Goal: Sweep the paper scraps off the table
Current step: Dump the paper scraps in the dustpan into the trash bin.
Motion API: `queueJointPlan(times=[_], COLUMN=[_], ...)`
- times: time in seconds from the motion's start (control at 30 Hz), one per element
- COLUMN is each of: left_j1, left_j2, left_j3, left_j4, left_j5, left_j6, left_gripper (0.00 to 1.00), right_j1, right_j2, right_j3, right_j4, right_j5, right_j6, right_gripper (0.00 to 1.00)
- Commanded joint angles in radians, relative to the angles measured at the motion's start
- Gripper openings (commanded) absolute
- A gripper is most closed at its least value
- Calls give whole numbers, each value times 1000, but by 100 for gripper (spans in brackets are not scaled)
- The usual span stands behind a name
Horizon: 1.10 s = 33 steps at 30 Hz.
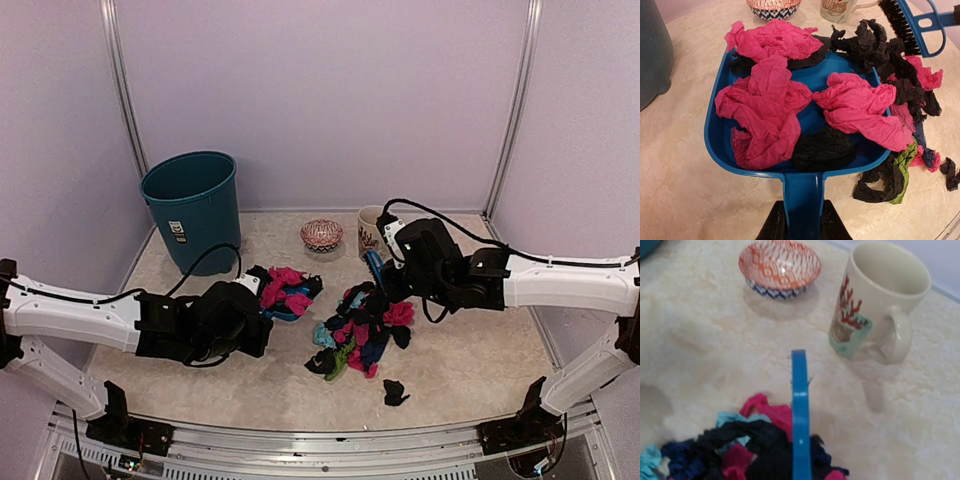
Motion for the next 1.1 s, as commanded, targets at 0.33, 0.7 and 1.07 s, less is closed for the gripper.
queueJointPlan(times=[0.33,0.7,1.07], left_j1=[92,197,430], left_j2=[-71,-33,-10], left_j3=[322,598,768], left_j4=[-326,-556,-652], left_j5=[10,-1,-16], left_j6=[105,178,278], left_gripper=[0,0,0], right_j1=[-12,-13,-17], right_j2=[-106,-161,-169], right_j3=[-71,-87,-95], right_j4=[-51,-55,-90], right_j5=[4,-6,-2], right_j6=[33,38,33], right_gripper=[0,0,0])
